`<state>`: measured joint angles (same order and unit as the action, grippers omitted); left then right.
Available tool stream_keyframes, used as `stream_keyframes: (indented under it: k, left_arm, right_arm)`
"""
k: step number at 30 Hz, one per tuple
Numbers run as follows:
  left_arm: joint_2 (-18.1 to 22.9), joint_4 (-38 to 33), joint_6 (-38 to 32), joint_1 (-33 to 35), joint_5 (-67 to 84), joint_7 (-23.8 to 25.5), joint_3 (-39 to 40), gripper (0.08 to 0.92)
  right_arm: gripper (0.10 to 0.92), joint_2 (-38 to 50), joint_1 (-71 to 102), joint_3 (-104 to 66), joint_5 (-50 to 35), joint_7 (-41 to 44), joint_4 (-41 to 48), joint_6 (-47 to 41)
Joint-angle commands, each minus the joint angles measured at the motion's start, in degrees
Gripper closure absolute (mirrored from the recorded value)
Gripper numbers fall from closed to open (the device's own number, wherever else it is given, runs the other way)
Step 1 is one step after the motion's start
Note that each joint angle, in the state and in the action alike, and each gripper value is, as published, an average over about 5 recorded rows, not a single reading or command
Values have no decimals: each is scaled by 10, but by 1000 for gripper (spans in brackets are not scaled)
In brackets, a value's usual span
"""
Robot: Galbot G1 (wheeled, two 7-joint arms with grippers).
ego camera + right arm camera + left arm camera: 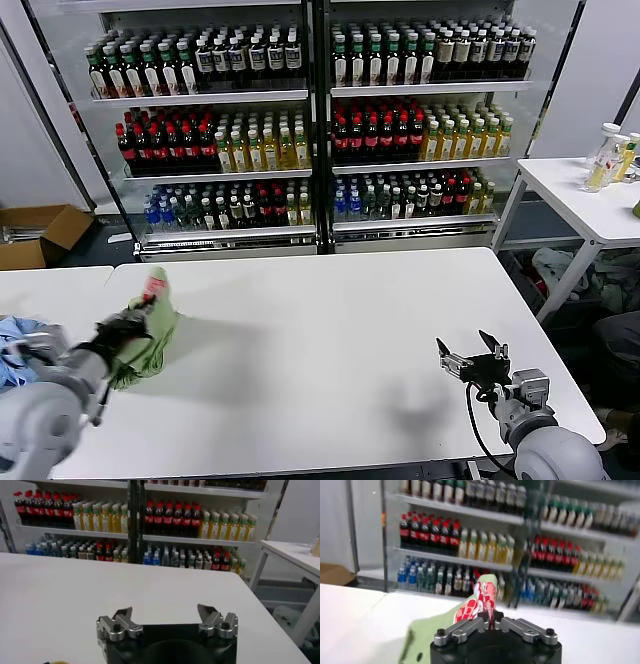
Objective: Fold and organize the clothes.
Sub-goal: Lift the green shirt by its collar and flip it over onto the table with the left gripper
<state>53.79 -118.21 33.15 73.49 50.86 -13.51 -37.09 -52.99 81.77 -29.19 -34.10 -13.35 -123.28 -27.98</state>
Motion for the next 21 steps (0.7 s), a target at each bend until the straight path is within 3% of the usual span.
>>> stream_keyframes:
  k: [1,13,17,21]
  left_arm:
    - [119,11,0,-104,-74,-59,253,892]
    - [236,127,-52,-168,41,-66,308,892]
    - [264,179,-83,-195,-2,-64,322,892]
    - [273,187,-118,-194,-97,-31,344,888]
  right_arm:
    - [203,0,-4,4,0,1,5,3]
    - [203,1,-35,28,-1,5,26,7]
    - [203,3,-42,29,-2,8,30,8]
    - [203,5,-55,33,-5,15,34,17]
